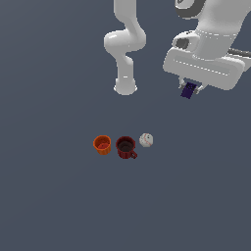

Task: Pick up a designated object from a clutter of objects.

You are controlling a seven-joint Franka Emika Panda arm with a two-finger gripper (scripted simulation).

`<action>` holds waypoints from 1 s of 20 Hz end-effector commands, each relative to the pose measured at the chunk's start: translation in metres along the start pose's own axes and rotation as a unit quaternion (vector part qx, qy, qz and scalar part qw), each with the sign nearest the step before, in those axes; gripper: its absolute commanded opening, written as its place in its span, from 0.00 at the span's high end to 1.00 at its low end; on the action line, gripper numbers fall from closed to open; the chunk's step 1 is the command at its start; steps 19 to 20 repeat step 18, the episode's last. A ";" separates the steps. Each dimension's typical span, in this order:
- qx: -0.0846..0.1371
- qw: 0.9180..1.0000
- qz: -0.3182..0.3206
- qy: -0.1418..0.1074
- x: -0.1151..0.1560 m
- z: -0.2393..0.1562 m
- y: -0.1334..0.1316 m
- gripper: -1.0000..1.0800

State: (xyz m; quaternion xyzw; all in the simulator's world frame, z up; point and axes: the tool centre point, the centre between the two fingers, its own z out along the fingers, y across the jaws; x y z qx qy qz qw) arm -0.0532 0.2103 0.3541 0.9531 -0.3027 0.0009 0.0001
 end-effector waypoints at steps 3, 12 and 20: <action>0.000 1.000 0.000 -0.001 -0.004 -0.006 -0.003 1.00; 0.000 1.000 0.000 -0.001 0.007 -0.017 -0.004 1.00; 0.000 1.000 0.000 -0.001 0.013 -0.025 -0.004 1.00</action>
